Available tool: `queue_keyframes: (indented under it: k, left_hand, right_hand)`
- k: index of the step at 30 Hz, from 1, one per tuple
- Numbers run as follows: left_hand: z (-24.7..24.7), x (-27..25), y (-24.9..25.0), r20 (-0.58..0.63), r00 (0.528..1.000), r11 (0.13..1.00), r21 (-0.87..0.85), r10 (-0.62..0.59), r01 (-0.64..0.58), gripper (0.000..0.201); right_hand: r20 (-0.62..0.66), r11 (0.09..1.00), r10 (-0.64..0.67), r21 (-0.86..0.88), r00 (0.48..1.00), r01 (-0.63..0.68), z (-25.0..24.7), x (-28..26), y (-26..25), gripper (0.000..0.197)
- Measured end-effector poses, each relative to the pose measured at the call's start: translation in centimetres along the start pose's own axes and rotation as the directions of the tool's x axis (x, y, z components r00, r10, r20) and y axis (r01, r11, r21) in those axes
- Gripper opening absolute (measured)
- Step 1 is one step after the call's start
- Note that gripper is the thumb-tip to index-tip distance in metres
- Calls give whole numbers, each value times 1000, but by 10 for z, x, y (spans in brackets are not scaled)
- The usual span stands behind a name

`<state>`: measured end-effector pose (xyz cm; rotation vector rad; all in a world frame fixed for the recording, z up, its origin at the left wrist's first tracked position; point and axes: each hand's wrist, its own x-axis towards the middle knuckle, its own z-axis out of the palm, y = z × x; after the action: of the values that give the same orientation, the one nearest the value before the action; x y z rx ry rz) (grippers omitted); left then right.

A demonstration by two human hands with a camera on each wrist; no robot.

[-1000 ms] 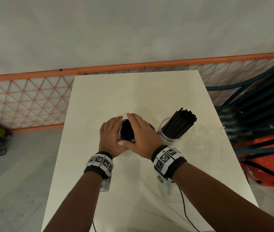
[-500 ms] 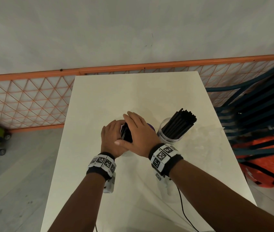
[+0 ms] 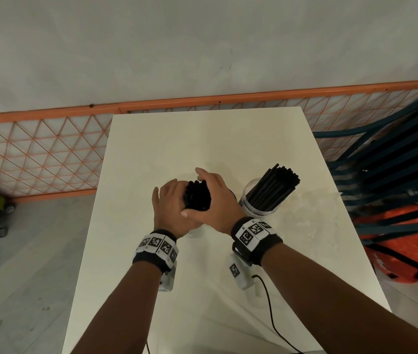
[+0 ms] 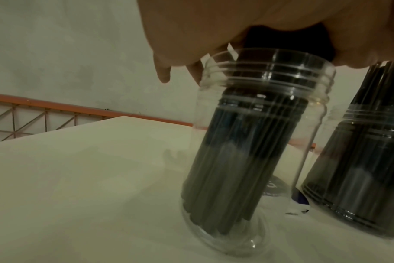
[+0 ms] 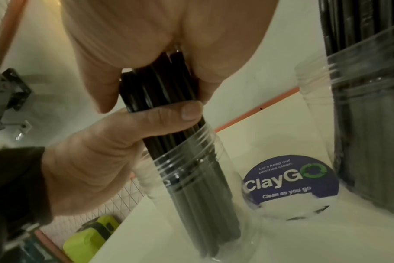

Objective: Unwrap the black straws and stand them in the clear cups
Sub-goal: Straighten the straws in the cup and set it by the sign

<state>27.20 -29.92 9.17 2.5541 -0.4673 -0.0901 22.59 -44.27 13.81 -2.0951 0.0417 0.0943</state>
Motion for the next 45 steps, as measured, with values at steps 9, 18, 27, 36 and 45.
queue_keyframes:
  k: [9, 18, 27, 36, 45]
  left_hand:
    - [-4, -6, 3, 111, 993, 1000, -8, -29, 30, 103]
    - [-19, -21, 7, 22, 999, 984, -179, -23, 26, 138]
    - [-40, -67, 56, -384, 922, 932, -348, -42, -102, 107]
    - [42, -17, 162, 141, 980, 940, -330, 143, -89, 112]
    - [87, 29, 162, 183, 977, 993, 3, 112, -114, 85]
  right_hand:
    - [-3, 938, -86, -338, 996, 80, -6, 0, 1, 99]
    - [-197, 950, -142, -302, 970, 77, -59, -32, -7, 77]
    - [-408, 915, -184, -403, 894, 4, -158, -73, 30, 45]
    - [-207, 914, 37, -389, 978, -117, -176, -45, 70, 74]
    - [-119, 938, 121, -310, 985, -153, -150, -57, 79, 89]
